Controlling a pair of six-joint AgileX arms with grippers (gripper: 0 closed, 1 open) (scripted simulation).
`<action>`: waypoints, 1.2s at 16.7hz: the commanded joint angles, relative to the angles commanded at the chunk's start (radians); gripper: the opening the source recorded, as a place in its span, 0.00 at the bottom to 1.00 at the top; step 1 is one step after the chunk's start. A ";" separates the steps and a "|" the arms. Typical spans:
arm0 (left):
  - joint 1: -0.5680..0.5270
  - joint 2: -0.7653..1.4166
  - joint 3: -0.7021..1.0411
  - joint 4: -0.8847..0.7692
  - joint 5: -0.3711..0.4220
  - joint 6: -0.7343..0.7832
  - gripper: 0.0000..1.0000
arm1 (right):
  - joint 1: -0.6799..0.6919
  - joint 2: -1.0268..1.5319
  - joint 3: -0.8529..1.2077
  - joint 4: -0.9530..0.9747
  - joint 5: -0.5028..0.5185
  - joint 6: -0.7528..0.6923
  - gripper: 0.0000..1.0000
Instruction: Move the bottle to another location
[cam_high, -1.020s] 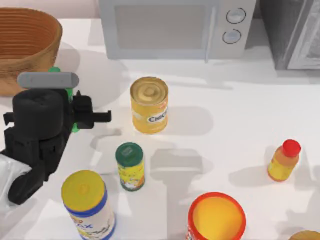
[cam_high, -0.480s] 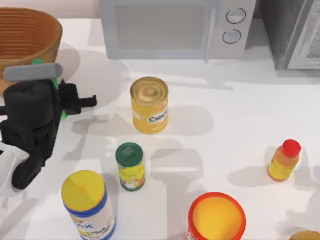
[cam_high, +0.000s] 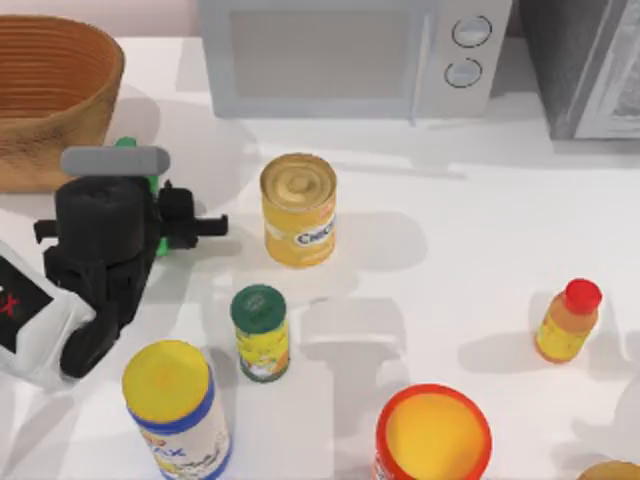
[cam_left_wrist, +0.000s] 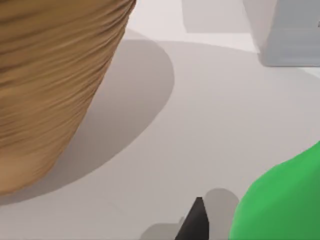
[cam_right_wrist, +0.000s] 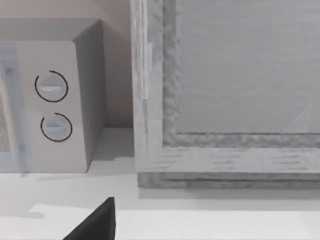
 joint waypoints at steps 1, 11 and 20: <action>0.000 0.000 0.000 0.000 0.000 0.000 0.00 | 0.000 0.000 0.000 0.000 0.000 0.000 1.00; 0.000 0.000 0.000 0.000 0.000 0.000 0.60 | 0.000 0.000 0.000 0.000 0.000 0.000 1.00; 0.000 0.000 0.000 0.000 0.000 0.000 1.00 | 0.000 0.000 0.000 0.000 0.000 0.000 1.00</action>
